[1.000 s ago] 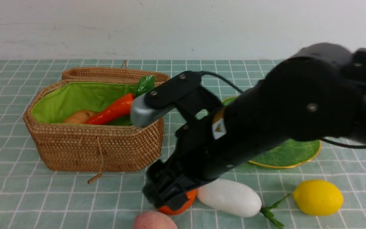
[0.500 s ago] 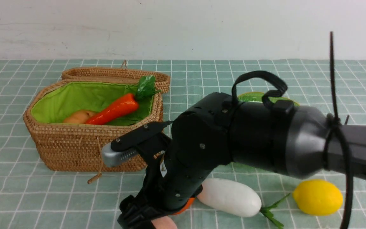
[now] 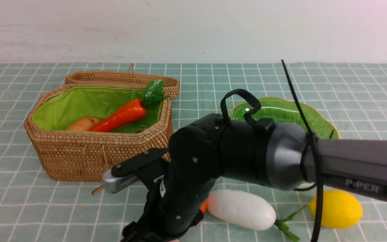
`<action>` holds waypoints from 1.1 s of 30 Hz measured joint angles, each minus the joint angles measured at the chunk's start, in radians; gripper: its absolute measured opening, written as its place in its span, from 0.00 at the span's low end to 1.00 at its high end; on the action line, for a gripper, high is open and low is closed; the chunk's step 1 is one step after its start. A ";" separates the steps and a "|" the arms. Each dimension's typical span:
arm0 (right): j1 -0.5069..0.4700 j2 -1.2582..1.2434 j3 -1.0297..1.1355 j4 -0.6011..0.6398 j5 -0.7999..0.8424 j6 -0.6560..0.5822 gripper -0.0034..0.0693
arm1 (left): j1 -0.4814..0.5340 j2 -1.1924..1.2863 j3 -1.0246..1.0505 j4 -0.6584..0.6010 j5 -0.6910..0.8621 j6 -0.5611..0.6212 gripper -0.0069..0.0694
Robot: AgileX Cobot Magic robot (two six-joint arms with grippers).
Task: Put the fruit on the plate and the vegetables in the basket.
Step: Grab a peach with your right arm and put it on the plate on the right
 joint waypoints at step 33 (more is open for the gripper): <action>-0.222 0.019 -0.605 -0.030 0.031 -0.037 0.87 | 0.000 0.000 0.000 0.000 0.000 0.000 0.15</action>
